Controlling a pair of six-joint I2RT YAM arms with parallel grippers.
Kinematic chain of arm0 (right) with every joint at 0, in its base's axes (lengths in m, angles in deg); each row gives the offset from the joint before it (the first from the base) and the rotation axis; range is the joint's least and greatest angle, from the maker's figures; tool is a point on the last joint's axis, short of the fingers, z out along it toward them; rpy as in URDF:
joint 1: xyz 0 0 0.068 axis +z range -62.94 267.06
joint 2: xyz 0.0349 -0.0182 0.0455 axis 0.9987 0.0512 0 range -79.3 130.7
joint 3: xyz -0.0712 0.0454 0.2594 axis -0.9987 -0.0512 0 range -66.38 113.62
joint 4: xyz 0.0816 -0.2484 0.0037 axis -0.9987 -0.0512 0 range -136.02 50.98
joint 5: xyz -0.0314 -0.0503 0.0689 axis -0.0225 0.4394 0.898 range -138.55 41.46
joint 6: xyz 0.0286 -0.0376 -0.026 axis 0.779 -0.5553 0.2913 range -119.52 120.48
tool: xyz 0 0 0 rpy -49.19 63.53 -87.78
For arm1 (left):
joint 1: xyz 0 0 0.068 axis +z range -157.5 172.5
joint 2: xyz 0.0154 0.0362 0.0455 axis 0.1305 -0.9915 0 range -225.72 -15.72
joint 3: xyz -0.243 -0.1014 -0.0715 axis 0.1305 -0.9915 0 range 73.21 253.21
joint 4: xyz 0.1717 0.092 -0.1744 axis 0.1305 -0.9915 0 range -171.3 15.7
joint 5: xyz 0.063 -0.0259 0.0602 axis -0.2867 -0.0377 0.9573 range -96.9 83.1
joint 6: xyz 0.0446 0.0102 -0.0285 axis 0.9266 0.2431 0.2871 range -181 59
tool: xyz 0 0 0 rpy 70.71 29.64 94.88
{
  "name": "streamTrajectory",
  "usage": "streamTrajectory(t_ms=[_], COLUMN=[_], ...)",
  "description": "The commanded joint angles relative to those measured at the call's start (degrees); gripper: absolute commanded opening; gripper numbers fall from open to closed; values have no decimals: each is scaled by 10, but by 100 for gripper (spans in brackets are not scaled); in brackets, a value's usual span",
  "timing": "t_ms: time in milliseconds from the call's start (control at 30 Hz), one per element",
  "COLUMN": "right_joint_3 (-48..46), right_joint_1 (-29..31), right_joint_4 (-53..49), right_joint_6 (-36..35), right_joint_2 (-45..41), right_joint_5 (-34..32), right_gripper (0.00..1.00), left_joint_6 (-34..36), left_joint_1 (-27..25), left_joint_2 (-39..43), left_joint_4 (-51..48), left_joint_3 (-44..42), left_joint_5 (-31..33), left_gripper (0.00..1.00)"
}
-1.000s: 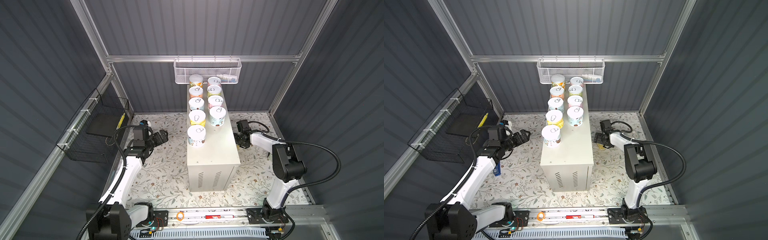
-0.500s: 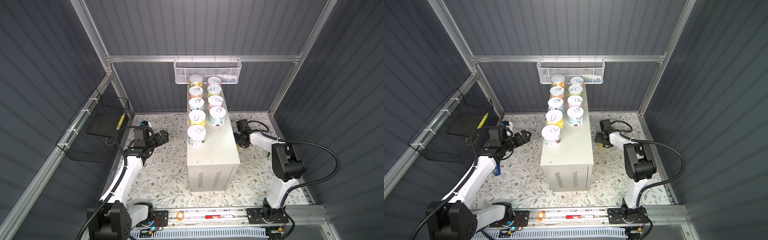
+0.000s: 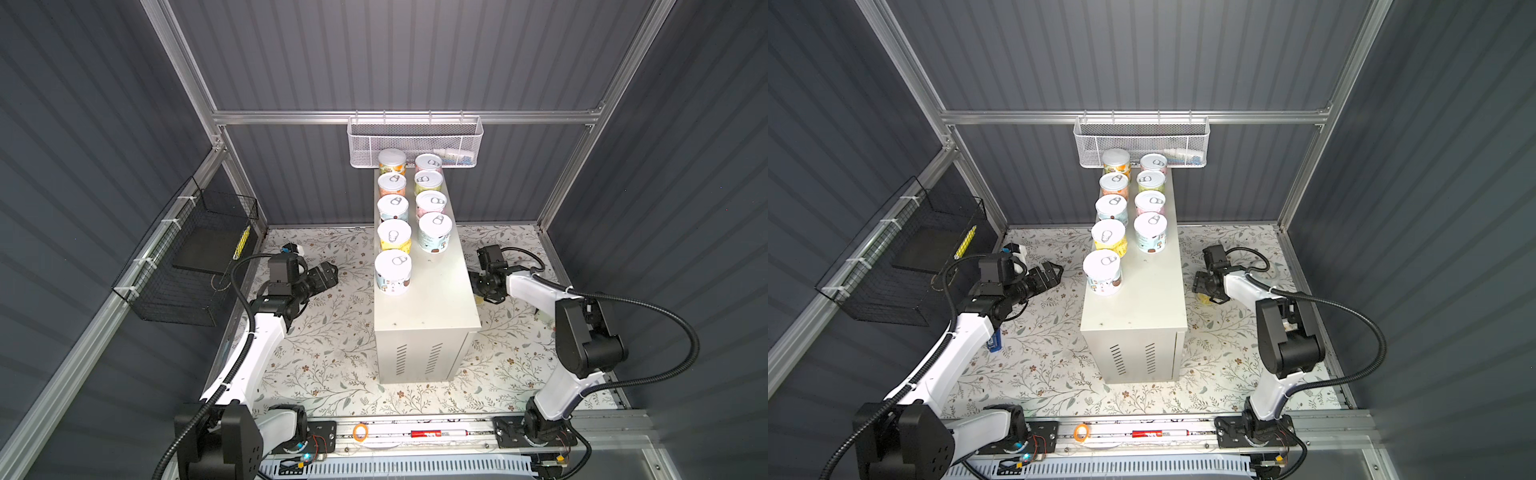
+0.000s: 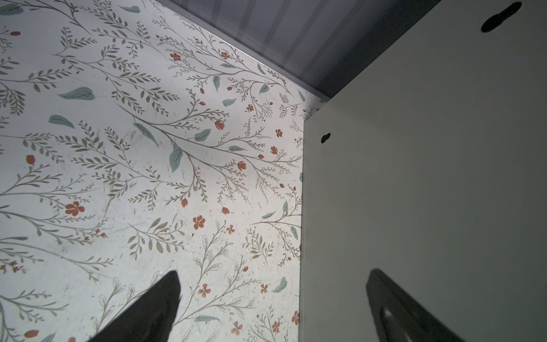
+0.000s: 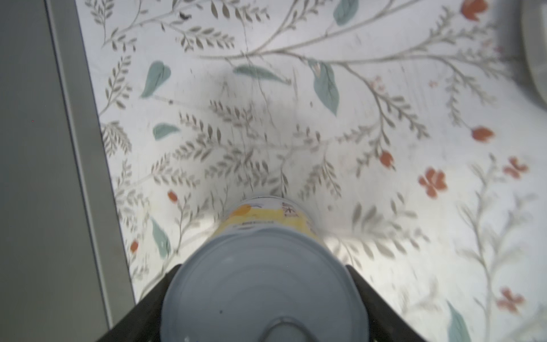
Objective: Place and organize the canned foods onto the counter
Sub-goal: 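Lift the yellow can up toward the cabinet top with the right gripper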
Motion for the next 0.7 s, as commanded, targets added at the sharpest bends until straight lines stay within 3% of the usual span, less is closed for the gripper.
streamTrajectory(t_ms=[0,333,467,667], right_joint_3=[-3,-5,40,139], right_joint_1=[4,45,85,138], right_joint_4=[-33,-149,-223,-329], right_joint_6=[-3,-4,-13,-22], right_joint_2=[-75,-288,-368,-413], right_joint_5=[7,-45,-97,-152], right_gripper=[0,0,0,0], left_joint_6=[-4,-8,-9,-13], left_joint_1=[-2,-2,-2,-2], left_joint_2=[1,-1,-1,2], left_joint_4=[7,19,21,24], left_joint_3=[-10,-19,-17,-19], left_joint_5=[-11,-16,-18,-19], left_gripper=[99,99,99,99])
